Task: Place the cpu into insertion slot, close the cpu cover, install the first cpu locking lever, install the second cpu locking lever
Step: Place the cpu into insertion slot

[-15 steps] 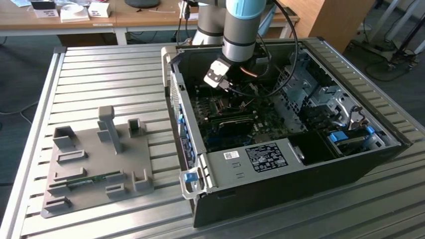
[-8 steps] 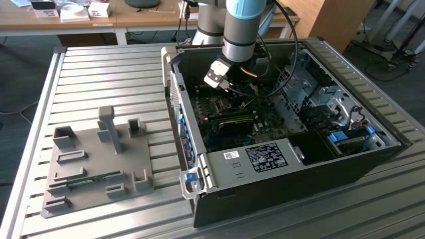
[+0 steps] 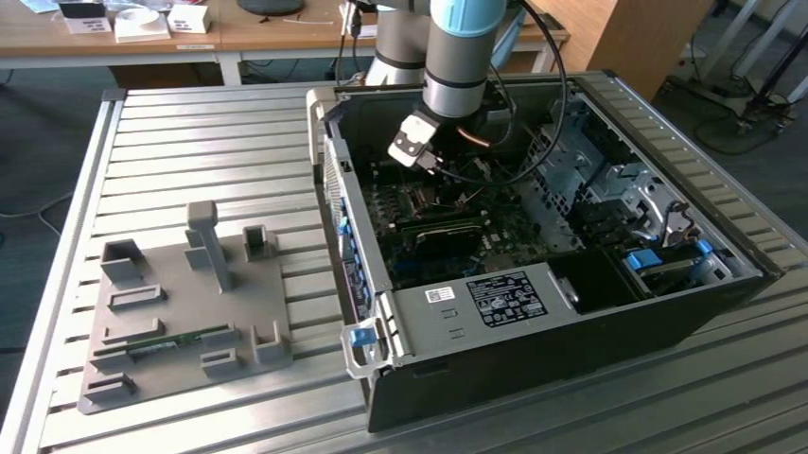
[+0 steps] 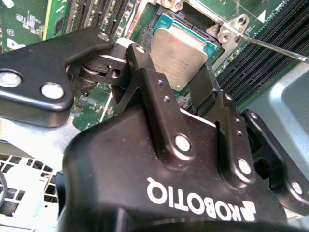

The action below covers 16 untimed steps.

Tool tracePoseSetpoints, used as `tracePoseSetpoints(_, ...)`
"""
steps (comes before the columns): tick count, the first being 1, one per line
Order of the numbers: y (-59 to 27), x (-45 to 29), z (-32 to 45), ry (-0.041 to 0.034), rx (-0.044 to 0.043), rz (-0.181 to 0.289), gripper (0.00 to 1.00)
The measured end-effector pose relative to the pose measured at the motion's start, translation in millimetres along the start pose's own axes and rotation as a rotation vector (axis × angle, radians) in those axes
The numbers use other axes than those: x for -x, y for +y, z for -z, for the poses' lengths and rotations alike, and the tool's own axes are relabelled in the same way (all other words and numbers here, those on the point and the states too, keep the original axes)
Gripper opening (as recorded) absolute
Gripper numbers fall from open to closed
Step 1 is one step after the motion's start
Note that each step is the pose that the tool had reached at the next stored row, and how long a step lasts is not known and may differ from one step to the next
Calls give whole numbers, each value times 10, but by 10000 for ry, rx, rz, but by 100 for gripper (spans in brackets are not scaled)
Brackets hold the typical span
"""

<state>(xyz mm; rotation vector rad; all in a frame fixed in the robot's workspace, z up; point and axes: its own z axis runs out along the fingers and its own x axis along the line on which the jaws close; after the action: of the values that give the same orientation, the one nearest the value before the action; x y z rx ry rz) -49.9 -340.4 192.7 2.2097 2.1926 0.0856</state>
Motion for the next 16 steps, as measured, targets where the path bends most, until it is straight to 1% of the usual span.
tracePoseSetpoints(16,0,0,-9,0,-1,0,54)
